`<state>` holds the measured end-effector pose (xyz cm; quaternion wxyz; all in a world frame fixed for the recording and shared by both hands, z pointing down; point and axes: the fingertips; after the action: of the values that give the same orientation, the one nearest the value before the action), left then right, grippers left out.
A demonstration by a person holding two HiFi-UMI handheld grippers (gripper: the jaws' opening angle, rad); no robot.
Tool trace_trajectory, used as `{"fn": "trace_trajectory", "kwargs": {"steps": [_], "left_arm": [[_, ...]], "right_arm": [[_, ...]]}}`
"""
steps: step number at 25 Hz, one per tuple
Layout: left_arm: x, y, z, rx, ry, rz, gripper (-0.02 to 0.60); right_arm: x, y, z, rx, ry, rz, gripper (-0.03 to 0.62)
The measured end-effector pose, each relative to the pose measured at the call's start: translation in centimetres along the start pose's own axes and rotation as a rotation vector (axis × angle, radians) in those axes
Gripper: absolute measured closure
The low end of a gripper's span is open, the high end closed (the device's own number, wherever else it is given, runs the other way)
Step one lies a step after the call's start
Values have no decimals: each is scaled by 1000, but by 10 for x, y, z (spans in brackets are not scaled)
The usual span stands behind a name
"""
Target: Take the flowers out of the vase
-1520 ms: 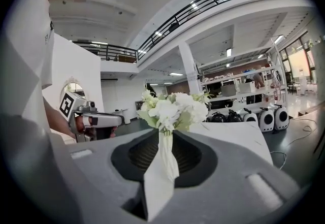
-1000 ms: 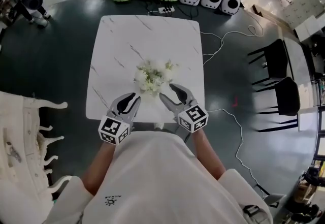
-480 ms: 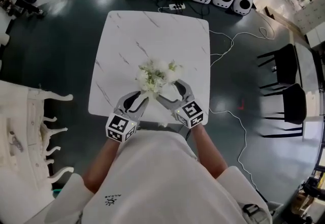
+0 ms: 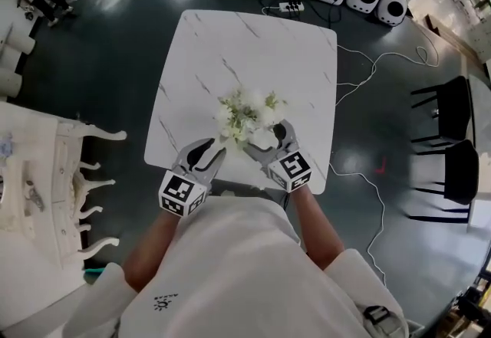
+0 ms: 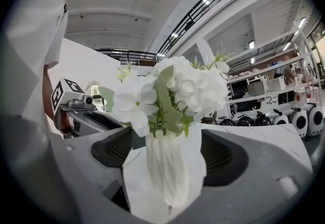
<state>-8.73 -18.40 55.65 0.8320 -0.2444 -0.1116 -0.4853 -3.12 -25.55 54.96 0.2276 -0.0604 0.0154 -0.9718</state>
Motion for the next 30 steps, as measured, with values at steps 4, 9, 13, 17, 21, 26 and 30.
{"fn": "trace_trajectory", "kwargs": {"steps": [4,9,13,17,21,26,30], "left_arm": [[-4,1,3,10,-21,-20,479],[-5,6,7,37,-45,-34,479],[-7,9,1,61,-41,-38,479],[-8,10,-2,57,-32,-46,479],[-8,9,-3,31,-22,-52,480],[-6,10,-3,29,-25,-50,479],[-6,11,-2,38,-28,-47,479]], "right_arm": [[5,1,-7,-12,38,-16,171],[6,1,-8,26,87,-43,172],[8,0,-14,32,117,-62,174],[8,-1,-16,16,123,-83,177],[6,-1,-23,2,141,-95,227],[1,-1,-27,-11,153,-101,294],[-2,-3,-30,-15,167,-98,342]]}}
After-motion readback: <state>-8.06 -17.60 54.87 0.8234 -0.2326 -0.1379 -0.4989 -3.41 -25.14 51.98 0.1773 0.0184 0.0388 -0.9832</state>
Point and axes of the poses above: the fingertips, and each gripper's own axes: x forward along the fingers, y to its right, z out of its underside, and after that the axes turned 13 degrees about -x, right-handed
